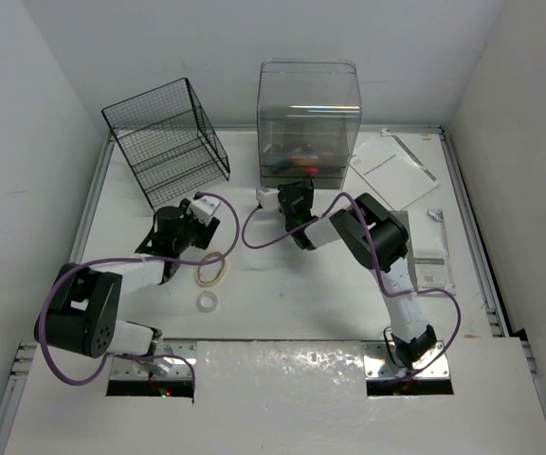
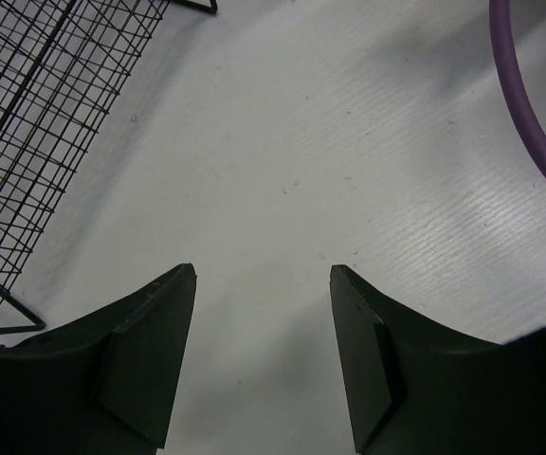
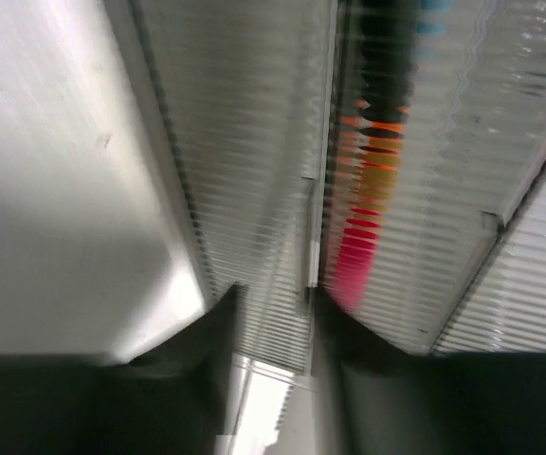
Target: Organize the desk
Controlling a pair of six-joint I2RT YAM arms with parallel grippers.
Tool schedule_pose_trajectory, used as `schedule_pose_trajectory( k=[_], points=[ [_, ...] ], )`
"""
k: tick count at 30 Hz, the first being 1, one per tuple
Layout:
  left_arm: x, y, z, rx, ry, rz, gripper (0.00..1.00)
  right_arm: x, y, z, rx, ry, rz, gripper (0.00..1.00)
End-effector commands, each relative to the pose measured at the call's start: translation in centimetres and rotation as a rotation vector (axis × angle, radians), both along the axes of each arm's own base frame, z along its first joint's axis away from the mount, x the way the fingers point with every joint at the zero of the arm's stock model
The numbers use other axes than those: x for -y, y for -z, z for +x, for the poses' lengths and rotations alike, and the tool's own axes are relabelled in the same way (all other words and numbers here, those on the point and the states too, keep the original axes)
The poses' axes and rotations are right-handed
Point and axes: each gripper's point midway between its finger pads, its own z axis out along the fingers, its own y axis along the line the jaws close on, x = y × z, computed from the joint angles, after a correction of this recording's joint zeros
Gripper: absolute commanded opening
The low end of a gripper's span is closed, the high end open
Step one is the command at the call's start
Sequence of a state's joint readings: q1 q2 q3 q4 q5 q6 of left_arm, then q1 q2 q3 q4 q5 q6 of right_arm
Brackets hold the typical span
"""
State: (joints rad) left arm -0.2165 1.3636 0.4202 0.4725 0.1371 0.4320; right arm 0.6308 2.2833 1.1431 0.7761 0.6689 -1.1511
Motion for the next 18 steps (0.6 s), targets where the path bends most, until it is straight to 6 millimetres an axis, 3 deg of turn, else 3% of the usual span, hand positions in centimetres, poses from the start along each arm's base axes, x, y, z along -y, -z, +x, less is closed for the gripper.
schedule_pose_trajectory(
  k=[1,4,11,15,18],
  points=[
    [0.2,-1.7,1.4,0.046,0.0,-0.041,0.57,0.2,-3.4,1.1,0.11,0.032,0.017,0.26],
    [0.2,-1.7,1.5,0.043,0.001,-0.043,0.57,0.1,-2.9,0.8,0.083,0.018,0.021,0.0],
    [0.1,-1.6,1.5,0.04,-0.001,-0.043,0.57,-0.4,-2.1,-1.4,0.043,-0.026,0.02,0.0],
    [0.2,-1.6,1.5,0.036,0.005,-0.045,0.57,-1.0,-0.6,-4.7,-0.014,-0.089,0.02,0.0],
    [0.2,-1.7,1.6,0.038,0.002,-0.043,0.56,-2.5,-0.2,-7.5,-0.033,-0.145,0.009,0.0]
  ],
)
